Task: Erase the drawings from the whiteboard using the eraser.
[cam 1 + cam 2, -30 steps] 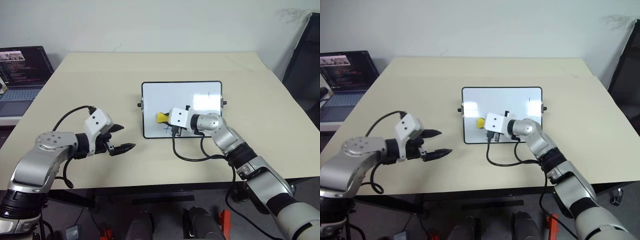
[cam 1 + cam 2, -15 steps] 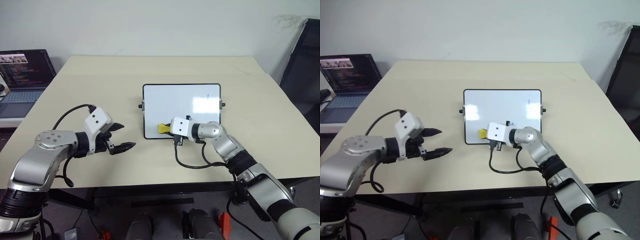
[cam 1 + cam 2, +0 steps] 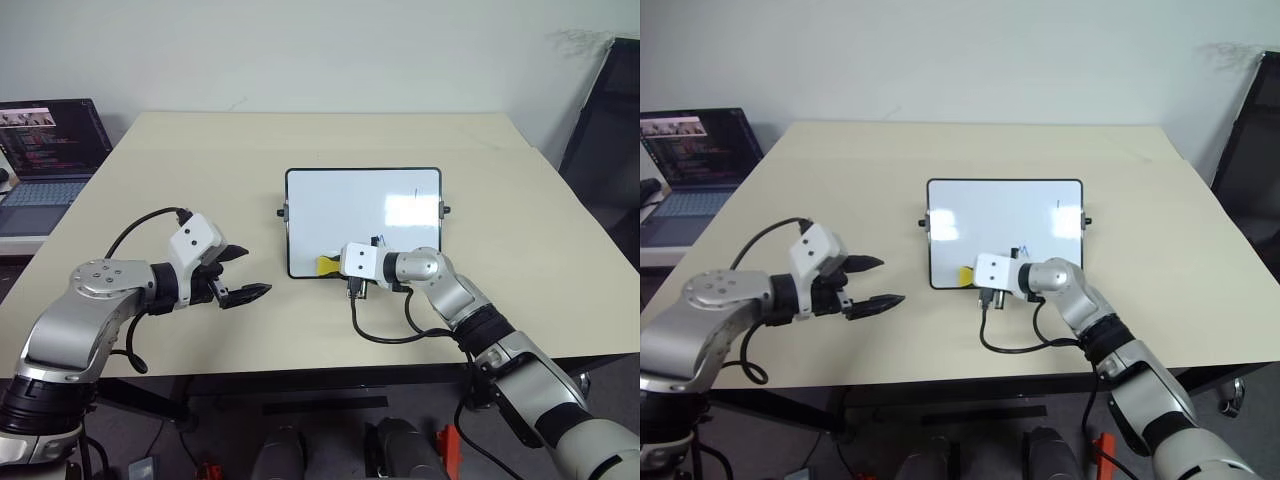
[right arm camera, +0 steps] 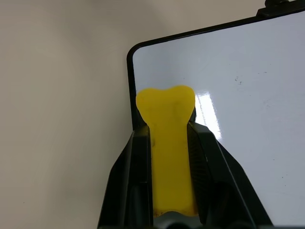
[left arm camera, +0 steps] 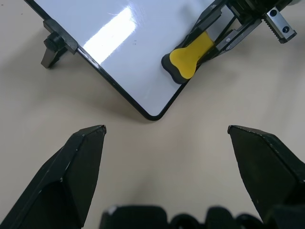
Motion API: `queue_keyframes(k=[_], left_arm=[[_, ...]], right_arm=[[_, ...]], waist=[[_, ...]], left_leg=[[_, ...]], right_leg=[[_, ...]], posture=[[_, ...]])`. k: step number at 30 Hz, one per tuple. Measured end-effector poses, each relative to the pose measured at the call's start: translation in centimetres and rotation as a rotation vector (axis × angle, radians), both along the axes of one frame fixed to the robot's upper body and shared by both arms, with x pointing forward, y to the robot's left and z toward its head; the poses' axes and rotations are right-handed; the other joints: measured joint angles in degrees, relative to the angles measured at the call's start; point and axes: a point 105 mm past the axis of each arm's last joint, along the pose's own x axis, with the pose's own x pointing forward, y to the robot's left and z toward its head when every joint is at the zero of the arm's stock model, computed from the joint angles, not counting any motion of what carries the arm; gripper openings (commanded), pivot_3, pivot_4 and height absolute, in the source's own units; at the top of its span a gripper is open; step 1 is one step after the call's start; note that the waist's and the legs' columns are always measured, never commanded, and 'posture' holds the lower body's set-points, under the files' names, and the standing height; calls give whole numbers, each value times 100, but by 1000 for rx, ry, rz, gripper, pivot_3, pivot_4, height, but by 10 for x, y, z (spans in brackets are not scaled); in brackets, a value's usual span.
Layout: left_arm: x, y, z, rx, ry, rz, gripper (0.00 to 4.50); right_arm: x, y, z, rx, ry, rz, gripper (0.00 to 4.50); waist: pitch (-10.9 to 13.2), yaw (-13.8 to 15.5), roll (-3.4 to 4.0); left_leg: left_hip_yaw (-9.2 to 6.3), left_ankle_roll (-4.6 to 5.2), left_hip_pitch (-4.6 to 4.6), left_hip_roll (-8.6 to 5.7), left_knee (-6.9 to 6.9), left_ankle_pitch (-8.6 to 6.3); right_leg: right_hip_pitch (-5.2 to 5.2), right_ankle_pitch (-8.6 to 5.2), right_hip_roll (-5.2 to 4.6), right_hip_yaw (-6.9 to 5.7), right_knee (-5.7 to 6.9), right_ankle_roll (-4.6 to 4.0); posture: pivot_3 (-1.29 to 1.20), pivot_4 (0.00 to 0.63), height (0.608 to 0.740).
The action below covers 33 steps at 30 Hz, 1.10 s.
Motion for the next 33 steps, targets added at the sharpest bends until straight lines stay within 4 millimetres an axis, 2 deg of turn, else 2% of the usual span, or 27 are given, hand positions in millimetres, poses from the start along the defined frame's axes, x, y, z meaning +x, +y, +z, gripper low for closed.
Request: queue_keyframes(k=[8,16,21,24,33], left_arm=[[0,0,1,0,-4,-2,4500],[1,-1,2,0,-7,-3,4500],[1,-1,3,0,-9,-3,4500],[2,-1,4,0,-12,-4,4500],[3,0,5,-2,-14,0,4500]], right_arm=[[6,2,7,-21,-27,-1,690],[28,3,50,-2,-163,-61,689],[27,7,57,10,-185,-50,689],[24,6,54,7,-178,-47,689],[3,8,16,-45,-91,12,680]], waist=[[6,-3,7],[19,15,20],[18,4,18],[18,2,18],[10,1,9]], left_leg=[[-2,0,-5,9,0,0],[3,0,-43,1,-17,0],[8,-1,-109,0,-23,-1],[4,-1,-121,1,-22,0],[6,0,-95,0,-17,0]], right_leg=[[-6,0,-11,0,-1,-1],[-26,-6,-5,-10,-6,-8],[-94,0,-1,-10,4,7],[-105,11,3,-13,4,24],[-81,-5,3,-11,4,-3]], posture=[[0,150,740],[0,150,740],[0,150,740],[0,150,740],[0,150,740]])
